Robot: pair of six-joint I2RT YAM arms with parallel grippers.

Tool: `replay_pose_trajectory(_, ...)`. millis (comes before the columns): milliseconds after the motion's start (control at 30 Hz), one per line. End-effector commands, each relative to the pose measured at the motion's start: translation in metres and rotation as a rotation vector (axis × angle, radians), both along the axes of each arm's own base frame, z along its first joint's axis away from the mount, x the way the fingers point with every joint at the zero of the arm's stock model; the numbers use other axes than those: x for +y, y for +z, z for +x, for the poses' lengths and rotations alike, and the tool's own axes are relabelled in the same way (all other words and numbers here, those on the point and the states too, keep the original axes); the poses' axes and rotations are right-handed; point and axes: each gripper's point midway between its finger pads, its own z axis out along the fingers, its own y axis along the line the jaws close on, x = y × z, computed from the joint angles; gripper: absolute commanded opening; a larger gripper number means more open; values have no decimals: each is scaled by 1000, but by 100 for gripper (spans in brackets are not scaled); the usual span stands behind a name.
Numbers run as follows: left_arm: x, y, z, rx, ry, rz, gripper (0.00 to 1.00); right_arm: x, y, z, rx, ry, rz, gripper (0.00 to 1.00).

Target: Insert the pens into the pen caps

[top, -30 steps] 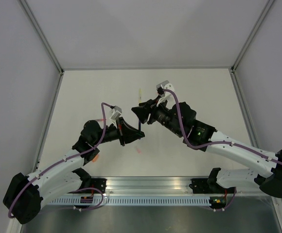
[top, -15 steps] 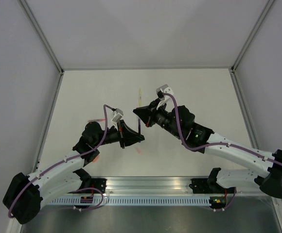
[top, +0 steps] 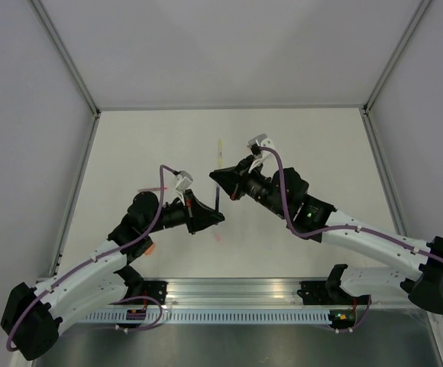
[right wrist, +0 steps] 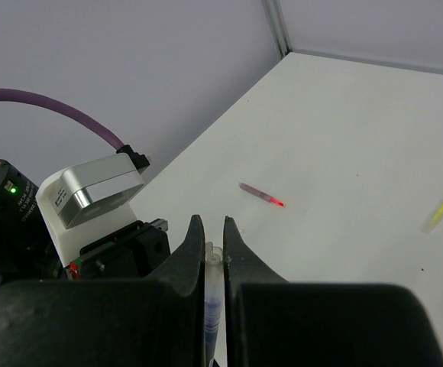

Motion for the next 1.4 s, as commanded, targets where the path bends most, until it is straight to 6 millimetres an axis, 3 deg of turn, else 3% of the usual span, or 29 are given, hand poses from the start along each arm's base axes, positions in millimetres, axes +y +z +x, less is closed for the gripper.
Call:
replay_pose_trajectory(0, 10, 61, 48, -112, 237, -111, 2, 4, -58, -33, 111, 137, -137, 0)
replay_pose_trajectory(200, 7, 75, 59, -96, 267, -129, 2, 4, -79, -42, 146, 175, -158, 0)
replay_pose_trajectory(933, 32, 128, 90, -168, 493, -203, 2, 19, -125, -71, 330, 305, -90, 0)
replay_pose_trajectory(1200, 45, 142, 87, -233, 534, -183, 2, 17, -145, -81, 373, 348, -199, 0)
replay_pose_trajectory(1367, 52, 145, 89, -247, 567, -172, 2, 10, -160, -74, 368, 308, -291, 0)
